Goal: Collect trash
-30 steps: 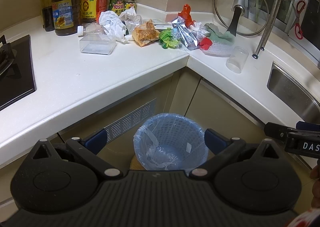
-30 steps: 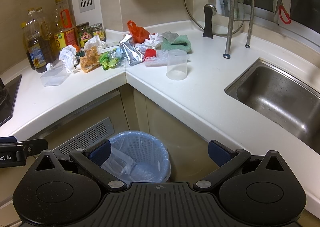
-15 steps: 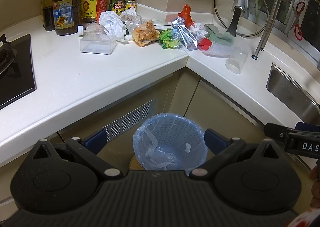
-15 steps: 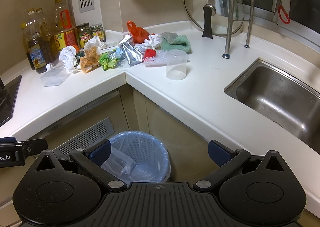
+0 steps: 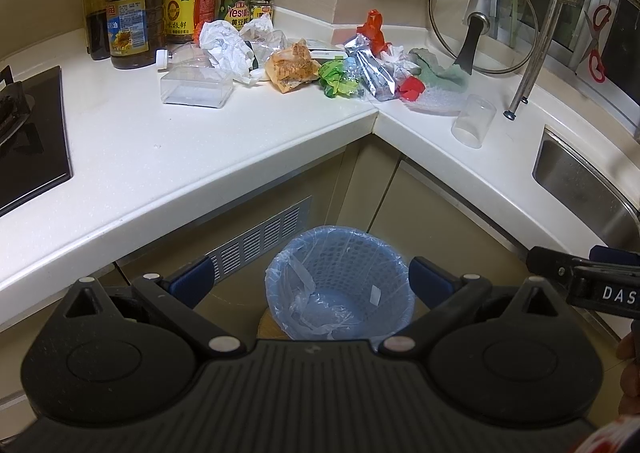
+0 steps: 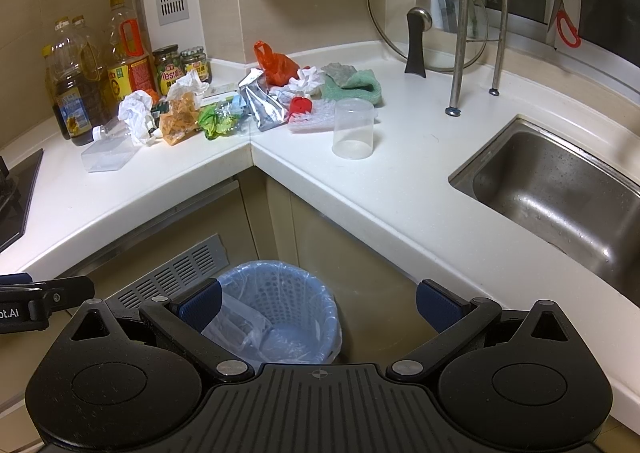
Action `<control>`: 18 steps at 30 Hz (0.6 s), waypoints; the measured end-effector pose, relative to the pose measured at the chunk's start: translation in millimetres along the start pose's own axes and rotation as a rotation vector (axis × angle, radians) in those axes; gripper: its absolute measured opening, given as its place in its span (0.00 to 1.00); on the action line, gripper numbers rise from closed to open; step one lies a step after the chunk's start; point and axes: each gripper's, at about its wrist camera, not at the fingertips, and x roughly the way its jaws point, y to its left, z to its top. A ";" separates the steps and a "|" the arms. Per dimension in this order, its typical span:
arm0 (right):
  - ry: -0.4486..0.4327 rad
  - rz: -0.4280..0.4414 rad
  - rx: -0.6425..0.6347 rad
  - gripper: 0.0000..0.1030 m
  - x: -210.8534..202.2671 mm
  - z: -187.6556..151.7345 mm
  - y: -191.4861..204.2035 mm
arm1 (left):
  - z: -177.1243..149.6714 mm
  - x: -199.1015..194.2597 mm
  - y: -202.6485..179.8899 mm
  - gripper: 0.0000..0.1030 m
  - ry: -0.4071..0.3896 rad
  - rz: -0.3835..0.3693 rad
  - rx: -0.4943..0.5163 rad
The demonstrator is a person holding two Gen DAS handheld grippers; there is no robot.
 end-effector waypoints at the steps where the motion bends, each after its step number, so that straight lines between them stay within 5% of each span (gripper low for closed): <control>1: 0.000 0.000 0.000 0.99 -1.1 -0.4 -0.6 | -0.3 0.2 0.3 0.99 0.000 0.002 0.002; 18: -0.055 -0.019 0.052 1.00 3.5 7.5 1.2 | 12.2 7.5 13.7 0.99 -0.004 -0.047 -0.022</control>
